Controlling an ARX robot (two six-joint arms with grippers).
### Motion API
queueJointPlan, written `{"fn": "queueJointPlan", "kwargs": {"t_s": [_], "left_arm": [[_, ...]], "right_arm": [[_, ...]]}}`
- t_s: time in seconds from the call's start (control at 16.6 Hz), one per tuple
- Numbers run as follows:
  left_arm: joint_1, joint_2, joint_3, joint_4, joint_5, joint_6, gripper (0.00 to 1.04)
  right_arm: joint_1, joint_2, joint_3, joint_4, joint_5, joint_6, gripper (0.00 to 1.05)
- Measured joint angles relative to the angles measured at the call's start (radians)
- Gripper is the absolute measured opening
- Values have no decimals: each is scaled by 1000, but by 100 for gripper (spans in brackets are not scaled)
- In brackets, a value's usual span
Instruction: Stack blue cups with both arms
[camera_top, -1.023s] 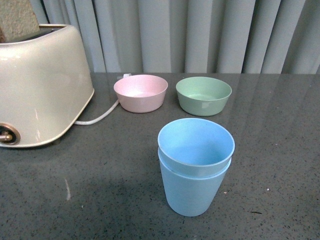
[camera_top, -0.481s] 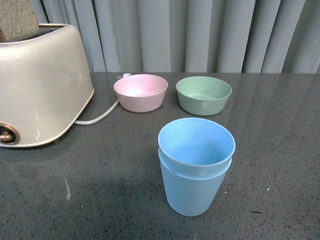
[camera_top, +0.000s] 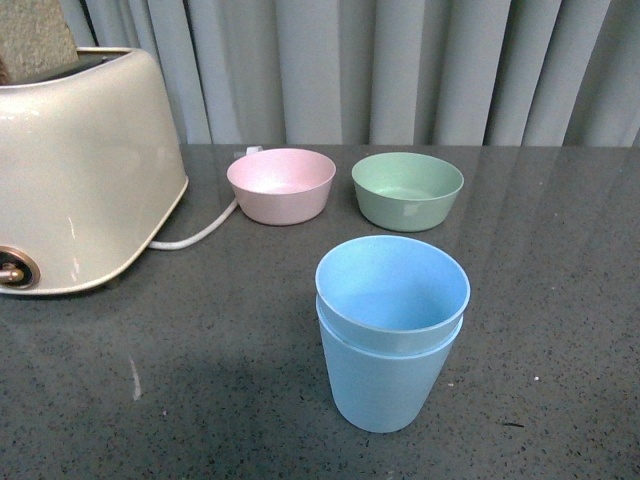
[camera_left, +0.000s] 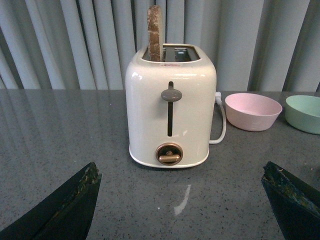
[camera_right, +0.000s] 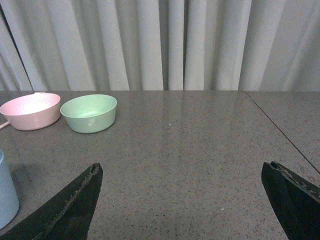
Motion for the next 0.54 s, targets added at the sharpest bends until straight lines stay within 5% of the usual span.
{"fn": "queueJointPlan", "kwargs": {"t_s": [0.54], "left_arm": [[0,0,0,0,0,0,98]], "right_arm": [[0,0,0,0,0,0,98]]}}
